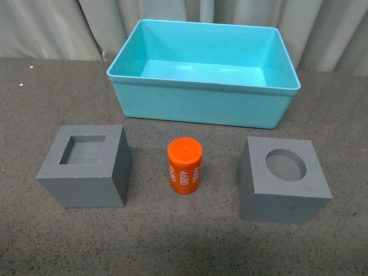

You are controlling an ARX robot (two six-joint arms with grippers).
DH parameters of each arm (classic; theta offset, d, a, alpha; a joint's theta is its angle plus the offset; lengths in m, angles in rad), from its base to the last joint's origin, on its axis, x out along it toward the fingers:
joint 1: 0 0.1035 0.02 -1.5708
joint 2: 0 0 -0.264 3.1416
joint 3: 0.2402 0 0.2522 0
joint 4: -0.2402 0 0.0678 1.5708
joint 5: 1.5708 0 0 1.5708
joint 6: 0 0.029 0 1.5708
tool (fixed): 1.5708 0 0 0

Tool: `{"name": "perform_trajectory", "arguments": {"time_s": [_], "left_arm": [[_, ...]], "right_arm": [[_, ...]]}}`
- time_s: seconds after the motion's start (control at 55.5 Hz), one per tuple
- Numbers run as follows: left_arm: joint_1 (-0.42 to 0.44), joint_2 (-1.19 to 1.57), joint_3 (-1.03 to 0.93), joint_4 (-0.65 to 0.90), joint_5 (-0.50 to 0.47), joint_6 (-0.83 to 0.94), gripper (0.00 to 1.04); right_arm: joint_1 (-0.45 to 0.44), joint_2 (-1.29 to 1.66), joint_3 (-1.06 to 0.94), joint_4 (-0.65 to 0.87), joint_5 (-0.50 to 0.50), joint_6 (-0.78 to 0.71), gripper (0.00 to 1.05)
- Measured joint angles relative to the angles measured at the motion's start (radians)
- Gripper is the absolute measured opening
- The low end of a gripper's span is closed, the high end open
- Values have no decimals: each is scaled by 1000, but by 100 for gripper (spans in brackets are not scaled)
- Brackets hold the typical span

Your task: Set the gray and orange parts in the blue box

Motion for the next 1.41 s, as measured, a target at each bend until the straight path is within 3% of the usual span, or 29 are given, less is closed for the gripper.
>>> {"name": "perform_trajectory", "arguments": {"time_s": [1.243, 1.297, 1.369, 1.405], "left_arm": [[0, 0, 0, 0, 0, 0, 98], [0, 0, 0, 0, 0, 0, 98], [0, 0, 0, 0, -1, 0, 98], [0, 0, 0, 0, -1, 0, 98]], "right_arm": [[0, 0, 0, 0, 0, 0, 95], [28, 10, 4, -30, 88, -52, 95], [124, 84, 9, -52, 289, -255, 95], [146, 131, 13, -41, 308, -305, 95]]}}
